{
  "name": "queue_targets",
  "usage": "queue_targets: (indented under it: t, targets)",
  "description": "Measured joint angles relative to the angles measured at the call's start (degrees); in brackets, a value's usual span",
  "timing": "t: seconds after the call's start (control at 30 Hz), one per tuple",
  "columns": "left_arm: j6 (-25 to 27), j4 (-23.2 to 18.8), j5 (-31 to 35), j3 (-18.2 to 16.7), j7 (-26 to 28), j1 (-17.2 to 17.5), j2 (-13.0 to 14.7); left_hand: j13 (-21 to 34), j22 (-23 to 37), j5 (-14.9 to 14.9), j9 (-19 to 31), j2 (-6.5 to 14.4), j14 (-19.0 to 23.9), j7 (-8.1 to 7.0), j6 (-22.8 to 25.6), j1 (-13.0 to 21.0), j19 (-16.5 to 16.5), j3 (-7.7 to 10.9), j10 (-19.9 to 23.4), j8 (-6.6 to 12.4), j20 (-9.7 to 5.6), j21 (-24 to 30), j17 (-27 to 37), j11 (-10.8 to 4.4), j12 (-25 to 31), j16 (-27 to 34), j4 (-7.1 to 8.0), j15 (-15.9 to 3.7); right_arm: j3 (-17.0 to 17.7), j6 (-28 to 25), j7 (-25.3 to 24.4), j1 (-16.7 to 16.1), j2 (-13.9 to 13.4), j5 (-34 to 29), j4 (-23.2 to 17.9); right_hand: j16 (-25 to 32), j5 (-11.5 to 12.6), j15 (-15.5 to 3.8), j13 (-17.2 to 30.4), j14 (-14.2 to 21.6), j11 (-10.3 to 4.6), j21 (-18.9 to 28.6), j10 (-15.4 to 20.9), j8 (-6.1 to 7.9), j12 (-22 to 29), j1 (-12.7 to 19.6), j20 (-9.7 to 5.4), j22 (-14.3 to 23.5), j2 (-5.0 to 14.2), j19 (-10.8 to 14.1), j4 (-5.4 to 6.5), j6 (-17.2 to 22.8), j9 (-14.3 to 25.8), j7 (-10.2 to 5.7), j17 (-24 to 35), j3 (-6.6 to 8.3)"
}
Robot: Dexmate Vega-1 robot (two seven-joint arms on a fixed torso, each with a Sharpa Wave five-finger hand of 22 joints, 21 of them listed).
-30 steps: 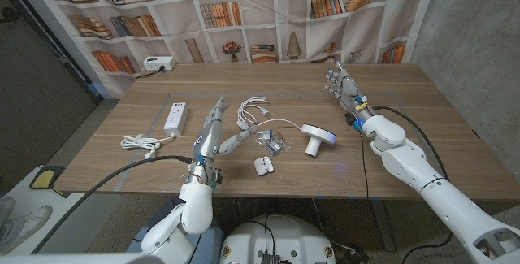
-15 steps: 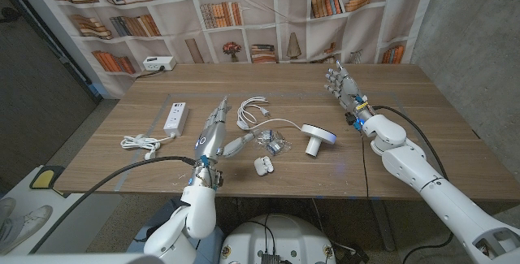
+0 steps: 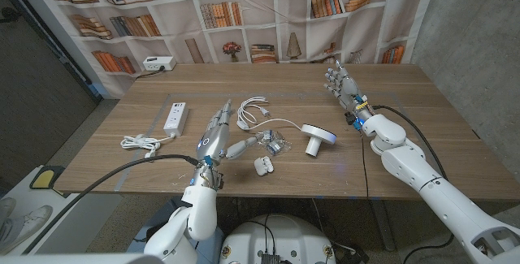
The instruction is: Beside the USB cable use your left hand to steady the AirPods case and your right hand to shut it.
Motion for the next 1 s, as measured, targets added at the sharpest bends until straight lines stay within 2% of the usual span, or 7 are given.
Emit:
queue_targets:
  t: [0.27,0.47,0.53,0.67,0.7,0.83,1.0]
  targets:
    - [0.9,-0.2,0.6,0.9,-0.5,-0.3,0.8,0.2,0.0,0.0,0.0,-0.2,-1.5,0.00,0.0,0.6,-0.4,-0.55,-1.7,-0.36,0.42,0.0,0.0,-0.36,-0.8,-0.5,-0.09,0.42,-0.1,0.0,0.2,0.3,0.2,0.1,0.6,0.0,0.0,0.00,0.0,0.0,0.00,0.0,0.0,0.00,0.0,0.3,0.00,0.0,0.30,0.0,-0.15,0.0,0.0,0.00,0.0,0.15]
    - [1.1,-0.4,1.3,1.6,-0.6,-0.6,1.6,0.4,0.0,0.0,0.2,1.6,-3.3,-0.01,0.0,3.0,-1.6,-0.04,-2.8,-0.30,0.70,-0.3,0.0,-0.11,-1.1,-0.9,-0.59,0.87,-0.2,-0.1,0.3,0.5,0.4,0.2,1.1,0.0,0.0,0.00,0.0,0.0,0.00,0.0,0.0,0.00,0.0,0.6,0.00,0.0,0.60,0.0,-0.17,0.0,0.0,0.00,0.0,0.17]
    - [1.1,-0.6,1.3,1.9,-0.6,-0.7,1.8,0.5,0.0,0.0,0.2,2.3,-3.6,-0.01,0.0,4.0,-1.7,0.33,-2.3,0.03,0.60,-0.3,0.0,-0.48,-1.1,-0.9,-0.96,1.12,-0.2,-0.1,0.3,0.5,0.4,0.2,1.1,0.0,0.0,0.00,0.0,0.0,0.00,0.0,0.0,0.00,0.0,0.6,0.00,0.0,0.60,0.0,-0.38,0.0,0.0,0.00,0.0,0.39]
    - [1.1,-1.7,1.3,2.7,-0.6,-1.1,2.3,0.7,0.0,0.0,0.2,3.0,-4.8,-0.01,0.0,6.2,-2.5,1.19,-0.9,0.11,1.02,-0.3,0.0,0.09,-0.8,-0.9,-1.25,1.52,-0.2,-0.1,0.4,0.5,0.4,0.2,1.1,0.0,0.0,0.00,0.0,0.0,0.00,0.0,0.0,0.00,0.0,0.6,0.00,0.0,0.60,0.0,-0.38,-0.2,0.0,-0.21,0.0,0.39]
    - [4.3,-2.0,2.8,2.9,-3.9,-1.1,2.4,0.8,0.0,-0.1,0.2,3.4,-5.2,0.00,0.0,6.7,-2.9,1.40,-1.0,0.11,1.07,-0.3,0.0,0.17,-0.8,-0.9,-1.38,1.90,-0.2,-0.1,0.4,0.5,0.4,0.2,1.1,0.0,0.0,0.00,0.0,0.0,0.00,0.0,0.0,0.00,0.0,0.6,0.00,0.0,0.60,0.0,-0.38,-0.3,0.0,-0.31,0.0,0.39]
    - [5.1,-2.9,3.2,3.7,-4.7,-1.5,2.9,0.9,0.0,-0.5,0.2,3.7,-6.5,0.21,-0.2,8.2,-3.8,1.85,-2.3,0.52,1.59,-0.3,0.0,1.45,-1.1,-0.9,-1.35,2.55,-0.3,0.0,0.6,0.9,0.5,0.4,1.8,0.0,0.0,0.00,0.0,0.0,0.00,0.0,0.0,0.00,0.0,0.6,0.00,0.0,0.60,0.0,-0.38,-0.3,0.0,-0.31,0.0,0.39]
    - [7.8,-3.8,4.4,4.5,-7.6,-1.8,3.2,1.1,0.0,-0.7,0.2,3.0,-6.7,0.32,-0.1,8.0,-4.3,1.58,-2.6,0.55,1.83,-0.3,0.0,1.08,-1.3,-0.9,-1.08,2.75,-0.3,0.1,0.8,1.0,0.7,0.5,2.3,0.0,0.0,0.00,0.0,0.0,0.00,0.0,0.0,0.00,0.0,0.6,0.00,0.0,0.60,0.0,-0.54,-0.3,0.0,-0.31,0.0,0.22]
